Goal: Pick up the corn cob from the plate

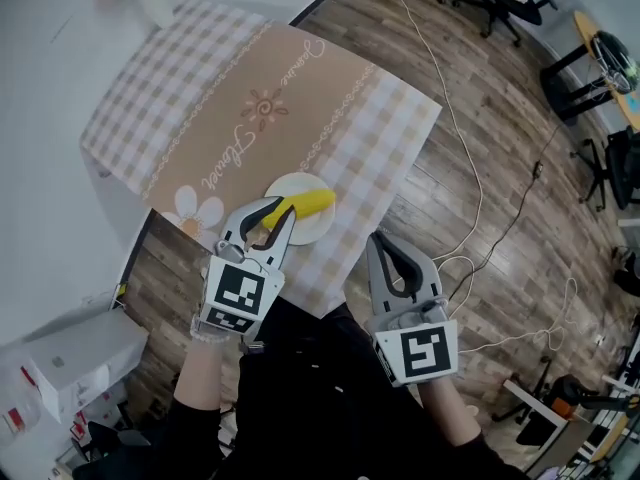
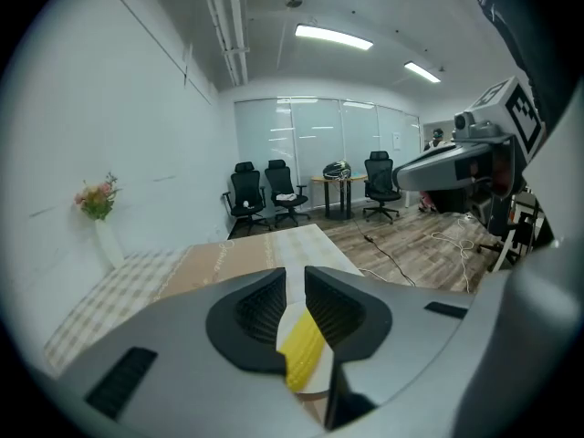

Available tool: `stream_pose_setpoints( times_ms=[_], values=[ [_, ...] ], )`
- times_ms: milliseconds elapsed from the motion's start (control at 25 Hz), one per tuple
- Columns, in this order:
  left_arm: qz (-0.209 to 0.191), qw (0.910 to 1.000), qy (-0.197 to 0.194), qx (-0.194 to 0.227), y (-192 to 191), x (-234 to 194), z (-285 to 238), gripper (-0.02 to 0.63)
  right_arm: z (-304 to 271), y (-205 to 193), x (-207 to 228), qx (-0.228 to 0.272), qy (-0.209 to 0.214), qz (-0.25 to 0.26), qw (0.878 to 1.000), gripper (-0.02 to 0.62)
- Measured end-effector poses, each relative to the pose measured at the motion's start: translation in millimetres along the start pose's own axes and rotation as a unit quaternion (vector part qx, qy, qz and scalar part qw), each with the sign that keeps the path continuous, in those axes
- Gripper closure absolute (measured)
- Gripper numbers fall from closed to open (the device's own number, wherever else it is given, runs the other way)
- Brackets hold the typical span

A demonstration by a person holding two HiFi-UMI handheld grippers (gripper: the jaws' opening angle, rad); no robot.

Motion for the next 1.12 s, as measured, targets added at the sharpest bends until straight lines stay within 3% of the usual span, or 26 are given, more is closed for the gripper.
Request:
stream_pose_setpoints(
  times_ms=[240, 400, 640, 1120],
  values=[
    [0.006, 0.9977, -0.054, -0.041, -32.3, 2.5, -22.6, 0.484, -3.6, -3.6, -5.0, -0.017, -0.022, -0.004, 1.0, 0.551],
    [-0.011, 0.9948, -0.081, -0.061, -44.4, -0.1, -36.7, 0.45, -4.5, -4.8, -5.4, -0.026, -0.035, -0.006, 0.999, 0.551],
    [-0.044, 0.9849, -0.127, -0.109, -69.1, 8.7, -58.2, 0.401, -4.2, -9.5, -1.0, -0.026, -0.059, -0.013, 0.998, 0.551],
    [-0.065, 0.9672, -0.179, -0.168, -107.0, 25.9, -85.4, 0.365, 0.7, -18.9, 1.5, -0.039, -0.077, -0.02, 0.996, 0.551]
  ],
)
Point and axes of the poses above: the fingertips, and each gripper's own axes: z backward along the fingers, x to its right, y out of its top, the point moved 4 cm from there along z, backward along the fingers, and after that the axes turned 5 degrees about x, right-handed, at the moved point
